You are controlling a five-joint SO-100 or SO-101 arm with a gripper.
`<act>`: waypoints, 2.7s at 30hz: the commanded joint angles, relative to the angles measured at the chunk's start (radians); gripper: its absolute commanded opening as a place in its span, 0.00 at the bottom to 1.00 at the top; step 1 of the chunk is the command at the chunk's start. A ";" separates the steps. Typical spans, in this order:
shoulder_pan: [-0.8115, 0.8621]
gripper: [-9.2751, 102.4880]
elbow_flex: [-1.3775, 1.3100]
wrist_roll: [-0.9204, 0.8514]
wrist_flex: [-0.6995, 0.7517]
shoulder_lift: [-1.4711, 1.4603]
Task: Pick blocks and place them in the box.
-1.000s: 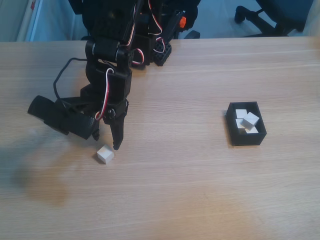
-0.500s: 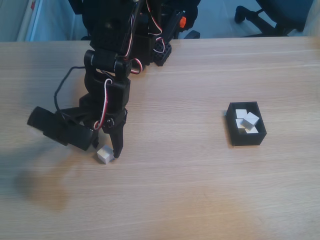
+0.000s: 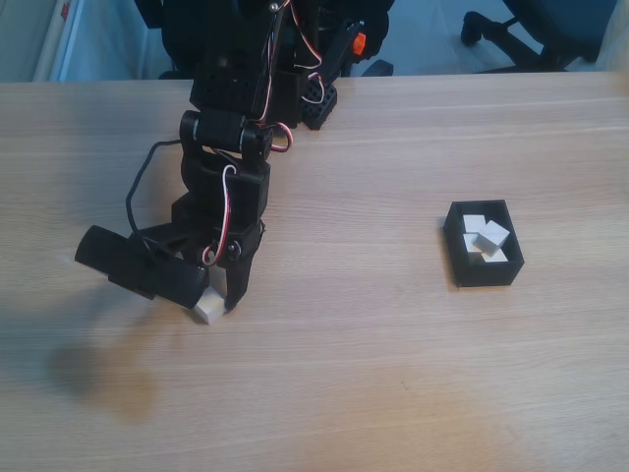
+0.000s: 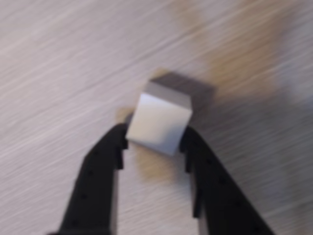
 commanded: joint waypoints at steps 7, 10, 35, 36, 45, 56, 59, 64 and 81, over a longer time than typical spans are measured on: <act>-0.026 0.11 -0.049 -0.021 -0.063 -0.002; -0.028 0.12 -0.043 -0.017 -0.066 0.000; 0.000 0.24 -0.189 -0.055 -0.104 -0.129; 0.002 0.23 -0.193 -0.058 -0.106 -0.132; 0.006 0.11 -0.193 -0.066 -0.106 -0.127; -0.114 0.08 -0.020 -0.041 -0.089 0.155; -0.206 0.08 0.055 -0.003 -0.002 0.302; -0.413 0.08 0.107 0.080 0.219 0.515; -0.994 0.08 0.008 0.463 0.497 0.640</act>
